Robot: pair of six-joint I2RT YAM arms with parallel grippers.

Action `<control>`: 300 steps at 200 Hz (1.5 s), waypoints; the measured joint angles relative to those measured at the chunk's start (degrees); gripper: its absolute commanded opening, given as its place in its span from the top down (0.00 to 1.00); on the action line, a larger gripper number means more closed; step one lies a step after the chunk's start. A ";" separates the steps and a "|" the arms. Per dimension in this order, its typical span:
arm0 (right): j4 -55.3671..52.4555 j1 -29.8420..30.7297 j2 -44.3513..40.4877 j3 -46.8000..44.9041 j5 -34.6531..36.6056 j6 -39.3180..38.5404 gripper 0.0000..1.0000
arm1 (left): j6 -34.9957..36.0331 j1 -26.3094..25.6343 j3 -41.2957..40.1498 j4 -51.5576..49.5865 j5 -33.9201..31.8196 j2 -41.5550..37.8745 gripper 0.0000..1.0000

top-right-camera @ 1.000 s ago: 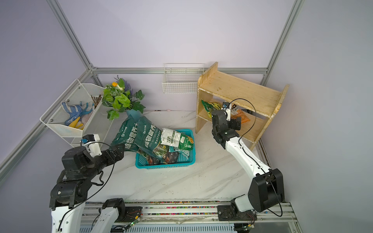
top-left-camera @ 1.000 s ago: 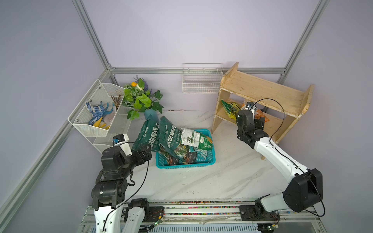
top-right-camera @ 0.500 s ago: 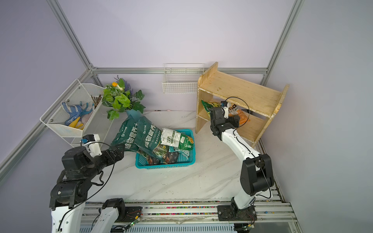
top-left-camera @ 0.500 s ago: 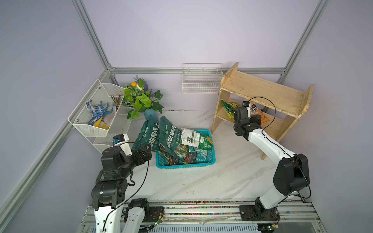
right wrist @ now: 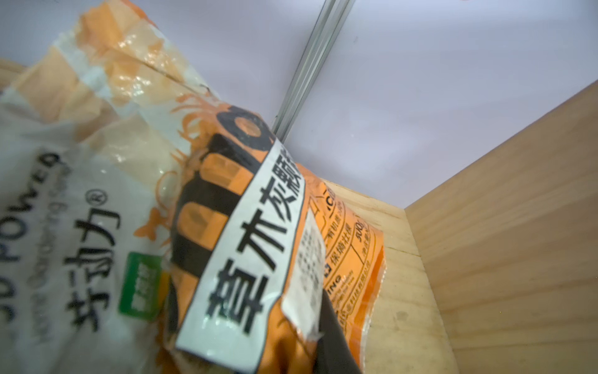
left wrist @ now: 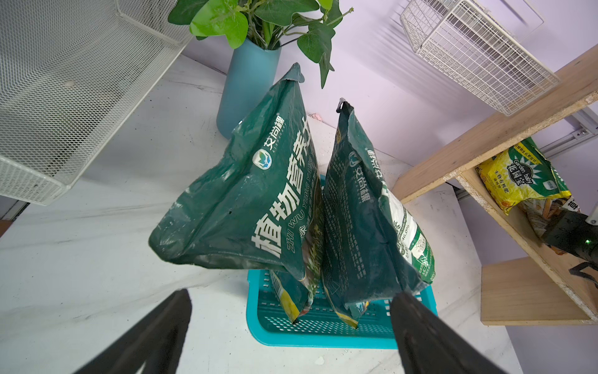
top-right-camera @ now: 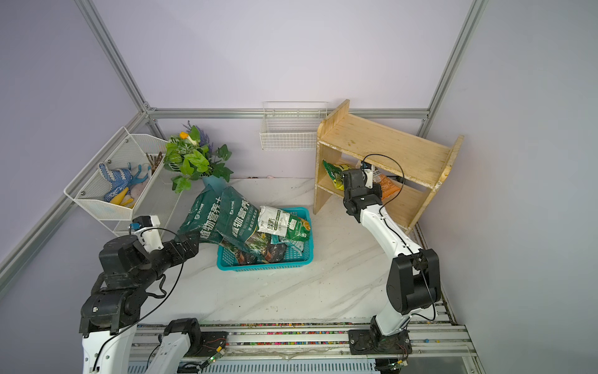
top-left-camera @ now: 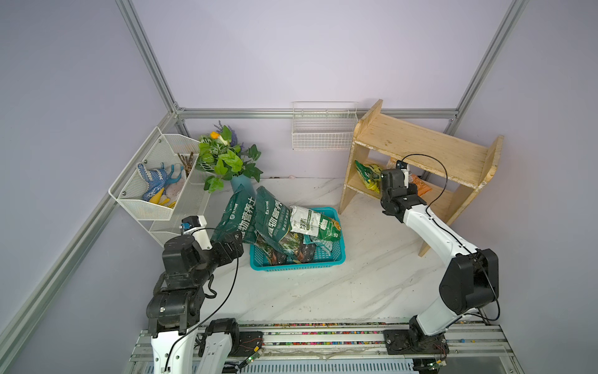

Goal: Take down the fertilizer bag from the shelf
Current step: Pick up the fertilizer bag from the shelf.

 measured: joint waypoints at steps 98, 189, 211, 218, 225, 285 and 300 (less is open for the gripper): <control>-4.39 -0.13 -14.60 -8.57 -12.26 6.99 1.00 | 0.00 0.00 0.00 0.02 0.00 0.00 0.00; -4.37 -0.13 -28.94 -17.57 -25.27 12.87 1.00 | 0.00 0.00 0.00 0.00 0.00 0.00 0.00; -4.31 -0.13 -32.20 -19.26 -28.92 13.57 1.00 | 0.00 0.00 0.00 0.02 0.00 0.00 0.00; -4.15 -0.15 -33.20 -19.87 -30.45 13.64 1.00 | 0.00 0.00 0.00 0.02 0.00 0.00 0.00; -3.93 -0.13 -34.27 -20.63 -32.39 13.73 1.00 | 0.00 0.00 0.00 0.02 0.00 0.00 0.00; 1.84 -0.15 -38.10 -27.02 -52.28 13.60 1.00 | 0.00 0.00 0.00 0.00 0.00 0.00 0.00; 3.56 -0.15 -38.03 -28.55 -59.34 13.81 1.00 | 0.00 0.00 0.00 0.02 0.00 0.00 0.00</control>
